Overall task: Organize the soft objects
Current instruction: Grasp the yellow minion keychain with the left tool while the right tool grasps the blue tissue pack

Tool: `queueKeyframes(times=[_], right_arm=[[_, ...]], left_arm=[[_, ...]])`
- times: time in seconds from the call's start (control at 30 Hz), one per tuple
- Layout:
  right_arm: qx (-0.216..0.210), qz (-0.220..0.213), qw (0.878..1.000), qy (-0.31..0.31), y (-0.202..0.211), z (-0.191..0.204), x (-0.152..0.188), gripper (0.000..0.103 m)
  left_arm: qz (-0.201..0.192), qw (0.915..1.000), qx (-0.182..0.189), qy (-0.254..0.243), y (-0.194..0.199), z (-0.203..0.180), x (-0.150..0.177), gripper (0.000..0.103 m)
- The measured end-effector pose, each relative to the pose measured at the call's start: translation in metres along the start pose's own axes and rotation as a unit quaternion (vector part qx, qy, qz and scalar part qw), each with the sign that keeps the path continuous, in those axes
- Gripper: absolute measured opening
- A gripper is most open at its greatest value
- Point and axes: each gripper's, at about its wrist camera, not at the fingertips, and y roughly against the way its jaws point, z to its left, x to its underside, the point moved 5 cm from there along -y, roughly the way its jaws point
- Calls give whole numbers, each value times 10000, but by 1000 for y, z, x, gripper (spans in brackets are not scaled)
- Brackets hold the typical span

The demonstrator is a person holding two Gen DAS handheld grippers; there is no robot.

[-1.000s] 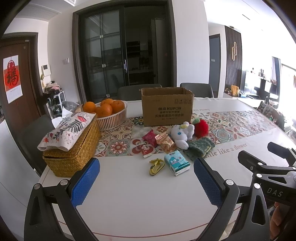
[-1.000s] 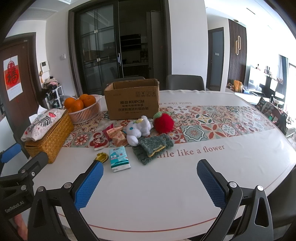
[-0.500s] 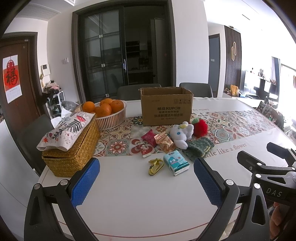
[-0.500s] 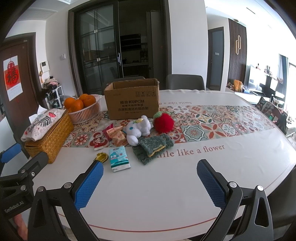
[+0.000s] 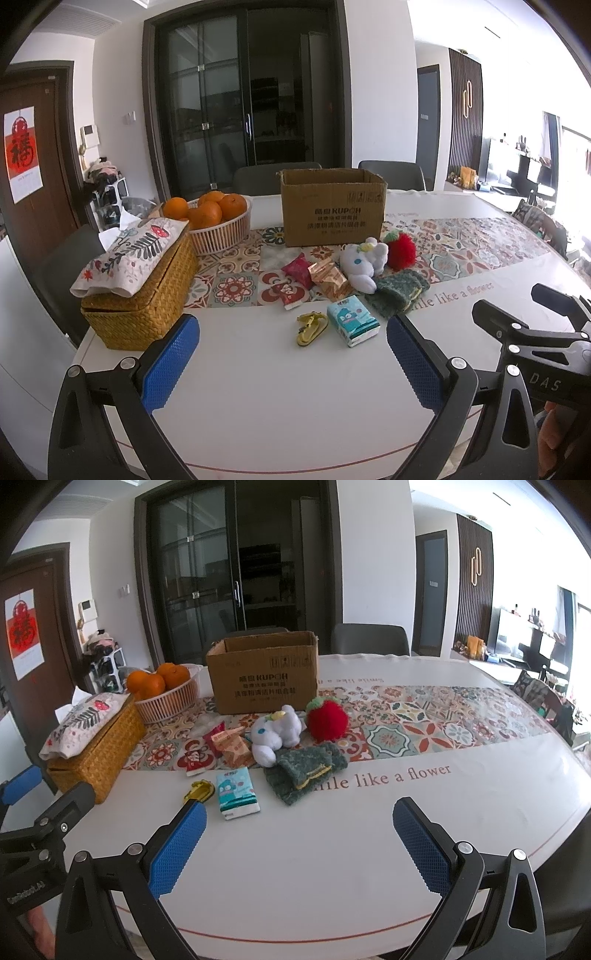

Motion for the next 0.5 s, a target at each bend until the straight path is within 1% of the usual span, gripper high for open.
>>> queueKeyframes(times=[0.1,0.2,0.33,0.5], right_arm=[[-11,-16,10000,-22,-10,2,2,102],[-127,91,9999,-40,-25,10,6,102],[-249,280,9993,87,-47,23,10,102],[-389,380,9983,214,-70,32,9,102]], left_arm=[[34,10000,8,-47,-6,1,2,103],[69,9999,52,-119,-13,5,5,103],[152,9994,100,-306,-29,12,10,103],[336,9972,346,-571,-55,14,17,102]])
